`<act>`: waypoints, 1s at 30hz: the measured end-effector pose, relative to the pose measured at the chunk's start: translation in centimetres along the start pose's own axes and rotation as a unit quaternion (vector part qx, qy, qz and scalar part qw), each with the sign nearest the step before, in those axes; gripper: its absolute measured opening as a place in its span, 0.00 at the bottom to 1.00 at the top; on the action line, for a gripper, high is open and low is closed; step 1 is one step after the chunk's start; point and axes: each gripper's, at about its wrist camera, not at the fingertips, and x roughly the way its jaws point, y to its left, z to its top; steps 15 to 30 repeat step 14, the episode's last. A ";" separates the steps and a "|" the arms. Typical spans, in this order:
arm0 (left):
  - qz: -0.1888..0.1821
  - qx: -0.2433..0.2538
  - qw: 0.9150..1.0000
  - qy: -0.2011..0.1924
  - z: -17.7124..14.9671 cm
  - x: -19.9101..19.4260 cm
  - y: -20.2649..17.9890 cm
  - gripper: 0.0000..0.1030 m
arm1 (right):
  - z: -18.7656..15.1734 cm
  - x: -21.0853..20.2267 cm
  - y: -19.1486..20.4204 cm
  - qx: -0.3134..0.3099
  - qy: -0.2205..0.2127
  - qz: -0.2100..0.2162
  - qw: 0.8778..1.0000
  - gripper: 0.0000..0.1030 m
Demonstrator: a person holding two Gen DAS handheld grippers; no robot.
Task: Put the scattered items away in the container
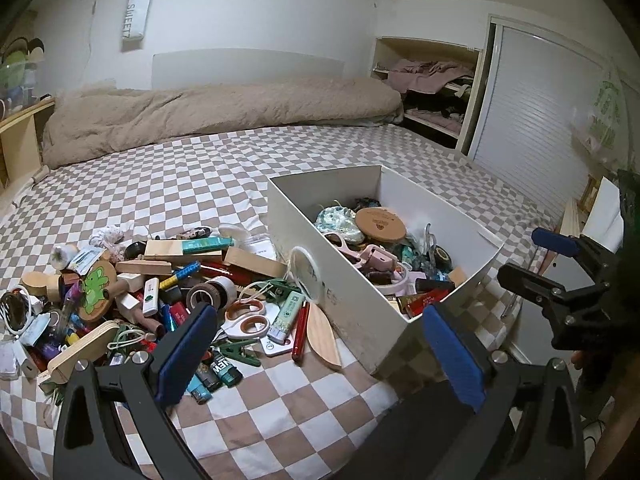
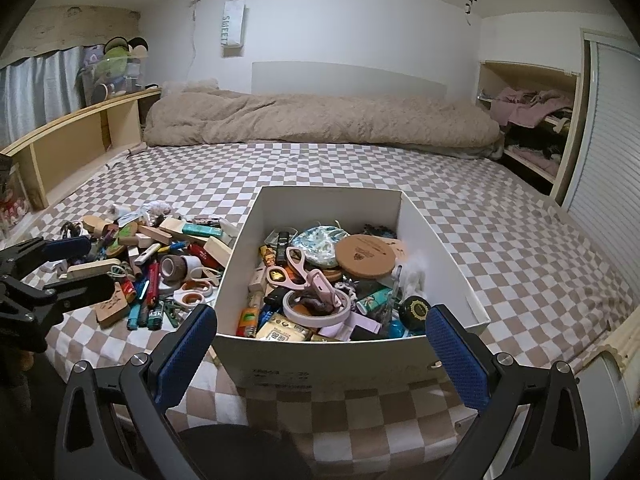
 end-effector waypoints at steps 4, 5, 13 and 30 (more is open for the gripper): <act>-0.007 -0.004 1.000 -0.002 0.0 -0.1 0.0 1.00 | 0.0 0.0 0.1 -0.001 0.002 0.000 1.000 1.00; -0.008 -0.004 1.000 -0.003 0.0 -0.2 -0.1 1.00 | -0.1 0.0 0.2 -0.001 0.002 0.000 1.000 1.00; -0.008 -0.003 1.000 -0.010 -0.1 -0.3 -0.2 1.00 | -0.1 0.2 0.1 0.000 0.005 -0.001 1.000 1.00; -0.006 -0.001 1.000 -0.008 -0.1 -0.3 -0.3 1.00 | -0.1 0.2 0.1 0.000 0.005 -0.001 1.000 1.00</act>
